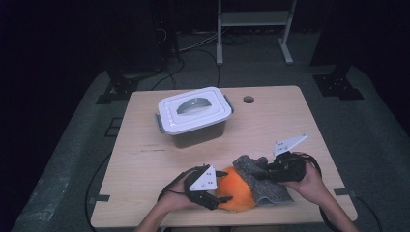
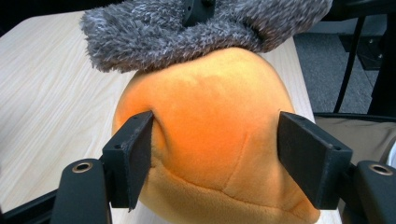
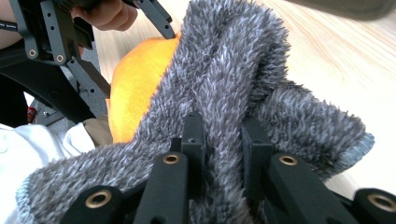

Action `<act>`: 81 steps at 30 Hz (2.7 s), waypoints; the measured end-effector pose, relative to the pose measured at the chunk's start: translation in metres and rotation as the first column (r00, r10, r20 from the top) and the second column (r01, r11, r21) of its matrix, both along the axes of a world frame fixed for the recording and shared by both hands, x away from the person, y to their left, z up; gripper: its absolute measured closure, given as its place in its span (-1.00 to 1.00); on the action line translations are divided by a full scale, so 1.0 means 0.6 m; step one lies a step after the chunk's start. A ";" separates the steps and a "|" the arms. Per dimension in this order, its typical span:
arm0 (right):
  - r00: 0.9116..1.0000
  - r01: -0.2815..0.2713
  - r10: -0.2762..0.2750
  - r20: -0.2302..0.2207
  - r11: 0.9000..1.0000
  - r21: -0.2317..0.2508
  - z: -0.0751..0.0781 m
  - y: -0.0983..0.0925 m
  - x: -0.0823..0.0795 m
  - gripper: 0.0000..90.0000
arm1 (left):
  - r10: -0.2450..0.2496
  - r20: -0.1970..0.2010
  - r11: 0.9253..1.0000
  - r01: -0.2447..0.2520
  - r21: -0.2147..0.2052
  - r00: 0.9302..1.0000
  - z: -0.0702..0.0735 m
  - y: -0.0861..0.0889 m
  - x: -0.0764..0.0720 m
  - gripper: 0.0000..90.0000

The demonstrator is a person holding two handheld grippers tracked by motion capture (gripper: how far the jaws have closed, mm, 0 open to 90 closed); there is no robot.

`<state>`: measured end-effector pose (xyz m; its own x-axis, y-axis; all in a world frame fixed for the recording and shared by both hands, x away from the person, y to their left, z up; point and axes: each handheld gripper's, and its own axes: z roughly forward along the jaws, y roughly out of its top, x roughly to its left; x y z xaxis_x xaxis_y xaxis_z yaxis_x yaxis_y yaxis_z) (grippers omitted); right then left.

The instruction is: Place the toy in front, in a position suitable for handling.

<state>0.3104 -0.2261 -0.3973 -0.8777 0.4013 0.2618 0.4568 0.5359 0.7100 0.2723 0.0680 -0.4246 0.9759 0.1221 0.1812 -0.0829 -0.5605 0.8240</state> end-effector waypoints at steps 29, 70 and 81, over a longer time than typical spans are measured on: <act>0.996 0.083 -0.083 -0.030 0.996 0.010 -0.038 -0.048 -0.012 0.66 | 0.055 -0.099 0.998 -0.058 -0.027 0.994 -0.011 0.012 0.030 -0.33; 0.989 0.012 -0.019 0.146 0.999 0.045 -0.001 0.012 -0.068 0.65 | 0.161 -0.201 0.985 -0.169 -0.025 0.966 0.020 -0.009 0.056 -0.24; 0.989 0.102 -0.104 0.106 0.994 0.025 -0.036 -0.038 -0.066 0.65 | 0.090 -0.218 0.994 -0.102 -0.046 0.972 0.015 0.000 0.054 -0.46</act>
